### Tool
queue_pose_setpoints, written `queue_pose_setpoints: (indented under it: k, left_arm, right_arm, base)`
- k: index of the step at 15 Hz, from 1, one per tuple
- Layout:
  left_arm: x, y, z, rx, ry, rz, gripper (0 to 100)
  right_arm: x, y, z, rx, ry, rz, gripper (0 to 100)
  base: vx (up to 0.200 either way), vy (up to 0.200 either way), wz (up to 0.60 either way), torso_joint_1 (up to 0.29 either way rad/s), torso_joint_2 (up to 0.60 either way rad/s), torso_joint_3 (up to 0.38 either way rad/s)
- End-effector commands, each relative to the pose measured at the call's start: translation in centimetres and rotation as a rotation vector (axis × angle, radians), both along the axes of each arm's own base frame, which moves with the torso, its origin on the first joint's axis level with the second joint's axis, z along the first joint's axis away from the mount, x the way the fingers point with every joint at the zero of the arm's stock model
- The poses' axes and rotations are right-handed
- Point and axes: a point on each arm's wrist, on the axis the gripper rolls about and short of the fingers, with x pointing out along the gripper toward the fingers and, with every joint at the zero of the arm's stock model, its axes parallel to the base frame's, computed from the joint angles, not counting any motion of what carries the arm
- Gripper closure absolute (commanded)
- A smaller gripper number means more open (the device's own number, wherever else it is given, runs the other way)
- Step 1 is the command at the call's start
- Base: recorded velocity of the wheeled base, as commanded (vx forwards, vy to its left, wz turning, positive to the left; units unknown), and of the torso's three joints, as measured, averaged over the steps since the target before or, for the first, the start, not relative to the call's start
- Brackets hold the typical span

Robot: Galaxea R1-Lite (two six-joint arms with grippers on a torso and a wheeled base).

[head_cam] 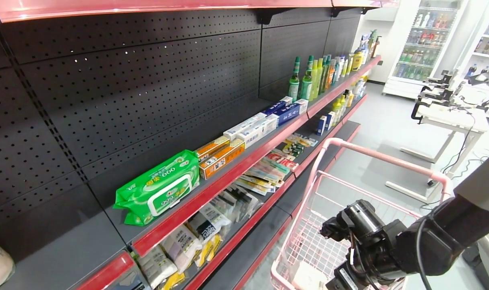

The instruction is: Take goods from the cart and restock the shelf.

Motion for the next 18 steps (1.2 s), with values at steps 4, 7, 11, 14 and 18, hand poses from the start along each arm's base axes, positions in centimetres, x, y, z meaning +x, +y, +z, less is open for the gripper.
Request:
queue_pose_setpoints:
  k: [4, 7, 11, 14, 18]
  left_arm:
    - [0.0, 0.0, 0.0, 0.000, -0.001, 0.001, 0]
    - [0.0, 0.0, 0.0, 0.000, 0.001, 0.001, 0]
    - [0.0, 0.0, 0.0, 0.000, 0.001, 0.001, 0]
    - [0.0, 0.0, 0.0, 0.000, 0.001, 0.001, 0]
    - [0.0, 0.0, 0.0, 0.000, 0.001, 0.000, 0]
  right_arm:
    - [1.3, 1.4, -1.2, -0.014, 0.006, 0.047, 0]
    - [1.9, 1.8, -1.7, -0.025, 0.008, 0.079, 0]
    - [2.0, 1.8, -1.7, -0.029, 0.007, 0.110, 0]
    - [2.1, 2.0, -1.7, 0.002, 0.016, 0.121, 0]
    - [2.0, 2.0, -1.8, 0.011, 0.029, 0.160, 0]
  base:
    - [0.000, 0.000, 0.00, -0.104, 0.22, 0.126]
    - [0.000, 0.000, 0.00, -0.126, 0.29, 0.152]
    - [0.000, 0.000, 0.00, -0.154, 0.34, 0.188]
    - [0.000, 0.000, 0.00, -0.147, 0.34, 0.185]
    - [0.000, 0.000, 0.00, -0.022, 0.06, 0.032]
